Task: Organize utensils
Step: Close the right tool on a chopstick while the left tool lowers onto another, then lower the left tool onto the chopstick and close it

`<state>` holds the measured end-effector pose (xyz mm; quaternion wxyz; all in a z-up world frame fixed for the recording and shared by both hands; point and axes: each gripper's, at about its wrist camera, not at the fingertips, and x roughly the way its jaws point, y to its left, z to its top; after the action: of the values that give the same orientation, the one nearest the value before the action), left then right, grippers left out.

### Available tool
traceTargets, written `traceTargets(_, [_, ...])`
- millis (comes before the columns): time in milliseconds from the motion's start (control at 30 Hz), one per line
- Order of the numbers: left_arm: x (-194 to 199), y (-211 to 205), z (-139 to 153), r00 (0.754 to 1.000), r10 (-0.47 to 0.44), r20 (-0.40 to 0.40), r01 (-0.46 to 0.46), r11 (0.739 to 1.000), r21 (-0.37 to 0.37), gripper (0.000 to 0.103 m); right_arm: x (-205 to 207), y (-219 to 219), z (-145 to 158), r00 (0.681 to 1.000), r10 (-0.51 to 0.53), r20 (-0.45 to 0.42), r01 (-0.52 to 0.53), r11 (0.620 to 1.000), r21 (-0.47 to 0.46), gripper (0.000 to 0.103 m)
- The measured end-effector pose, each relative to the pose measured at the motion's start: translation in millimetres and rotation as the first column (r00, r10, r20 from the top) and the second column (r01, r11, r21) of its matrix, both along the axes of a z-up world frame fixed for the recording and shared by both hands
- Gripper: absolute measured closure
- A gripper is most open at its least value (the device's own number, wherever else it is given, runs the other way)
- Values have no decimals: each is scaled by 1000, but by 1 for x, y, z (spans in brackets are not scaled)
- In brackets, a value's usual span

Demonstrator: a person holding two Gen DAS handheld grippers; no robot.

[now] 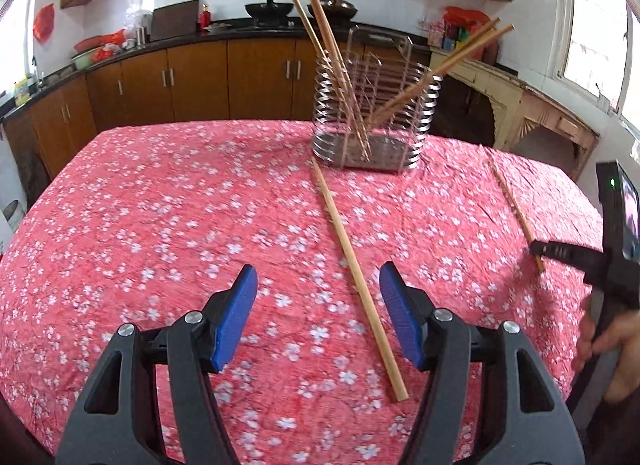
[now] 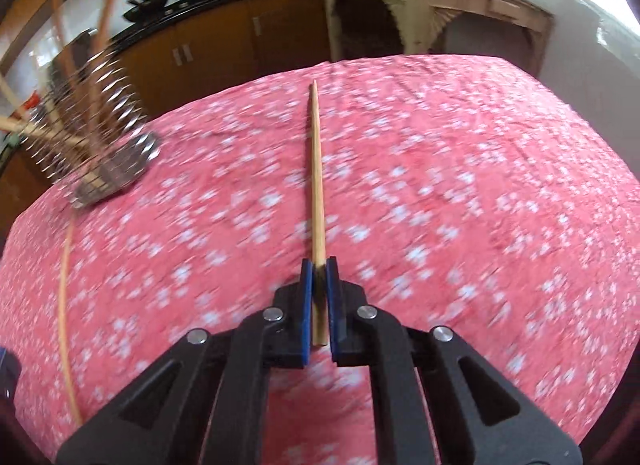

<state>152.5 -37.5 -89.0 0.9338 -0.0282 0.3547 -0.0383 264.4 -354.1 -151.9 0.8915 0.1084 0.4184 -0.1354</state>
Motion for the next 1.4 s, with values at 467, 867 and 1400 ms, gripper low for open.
traceTargets(467, [4,-26,-22,995,-17,-95,20,999,30,43,-2,-31,-5,996,-79,34,79,997,-11,95])
traceTargets(867, [9,-32,-33,988,31,-148,-26,999,39,53,-4,-31,-4,996,-80,39,80,997,6,95])
traceTargets(1400, [52,29,-34,980,94,-175,-68,986,150,96,-5,-35,-5,996,-80,47,78,996,32,95])
